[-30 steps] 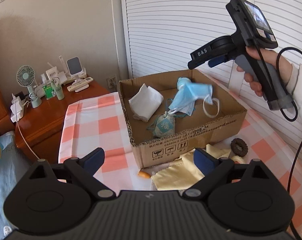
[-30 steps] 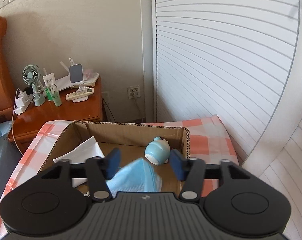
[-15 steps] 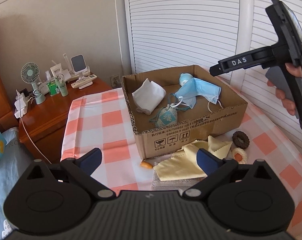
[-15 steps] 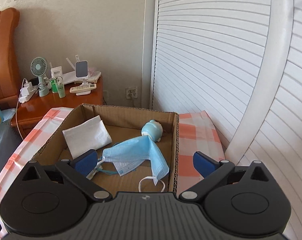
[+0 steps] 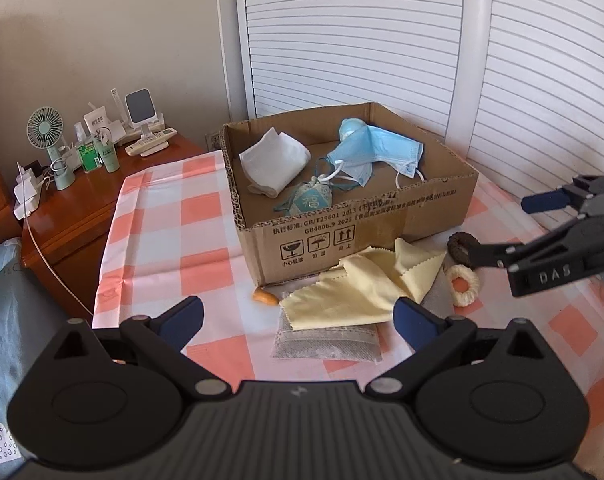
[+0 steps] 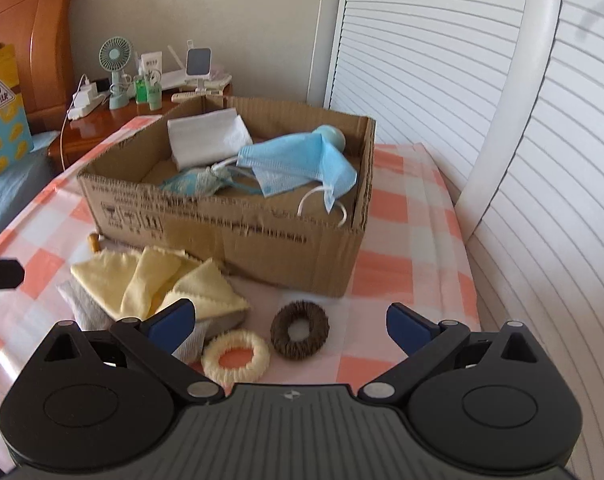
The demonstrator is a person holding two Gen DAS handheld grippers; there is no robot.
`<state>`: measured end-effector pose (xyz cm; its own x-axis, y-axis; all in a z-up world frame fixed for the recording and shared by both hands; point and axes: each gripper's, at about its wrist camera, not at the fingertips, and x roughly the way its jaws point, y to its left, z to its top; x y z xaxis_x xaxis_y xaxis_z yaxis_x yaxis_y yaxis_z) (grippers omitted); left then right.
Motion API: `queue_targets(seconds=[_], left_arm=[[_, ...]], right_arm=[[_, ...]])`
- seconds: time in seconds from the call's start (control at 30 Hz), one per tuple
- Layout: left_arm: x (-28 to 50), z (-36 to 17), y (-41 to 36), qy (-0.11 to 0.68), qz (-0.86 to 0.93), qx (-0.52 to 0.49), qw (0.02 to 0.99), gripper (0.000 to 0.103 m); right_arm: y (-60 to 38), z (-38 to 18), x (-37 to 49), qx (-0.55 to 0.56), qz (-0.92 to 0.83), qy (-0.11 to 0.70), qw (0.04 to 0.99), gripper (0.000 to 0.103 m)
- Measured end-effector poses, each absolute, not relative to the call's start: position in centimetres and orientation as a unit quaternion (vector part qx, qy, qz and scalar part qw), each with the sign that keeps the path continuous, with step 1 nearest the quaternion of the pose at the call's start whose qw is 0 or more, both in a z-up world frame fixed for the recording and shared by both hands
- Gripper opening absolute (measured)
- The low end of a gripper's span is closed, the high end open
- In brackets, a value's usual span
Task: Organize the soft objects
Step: 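Release the mask into the box with the right tool, then move the left tool down to the small orange earplug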
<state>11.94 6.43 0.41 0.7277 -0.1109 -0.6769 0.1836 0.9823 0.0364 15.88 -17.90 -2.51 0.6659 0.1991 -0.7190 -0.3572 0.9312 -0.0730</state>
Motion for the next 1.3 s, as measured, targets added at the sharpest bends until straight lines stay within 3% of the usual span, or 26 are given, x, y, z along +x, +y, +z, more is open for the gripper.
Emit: queue_targets(seconds=[0.4,1.3], left_arm=[[12.6,-1.3,6.5,0.374,-0.096,0.048,0.921,0.101],[20.4,-7.8,11.5,0.421,-0.107,0.099,0.895,0.101]], right_arm=[[-17.7,-7.6,14.4,-0.105,0.142,0.434,0.883,0.103],[-17.0,-8.3,14.6,-0.081,0.128,0.405,0.902,0.103]])
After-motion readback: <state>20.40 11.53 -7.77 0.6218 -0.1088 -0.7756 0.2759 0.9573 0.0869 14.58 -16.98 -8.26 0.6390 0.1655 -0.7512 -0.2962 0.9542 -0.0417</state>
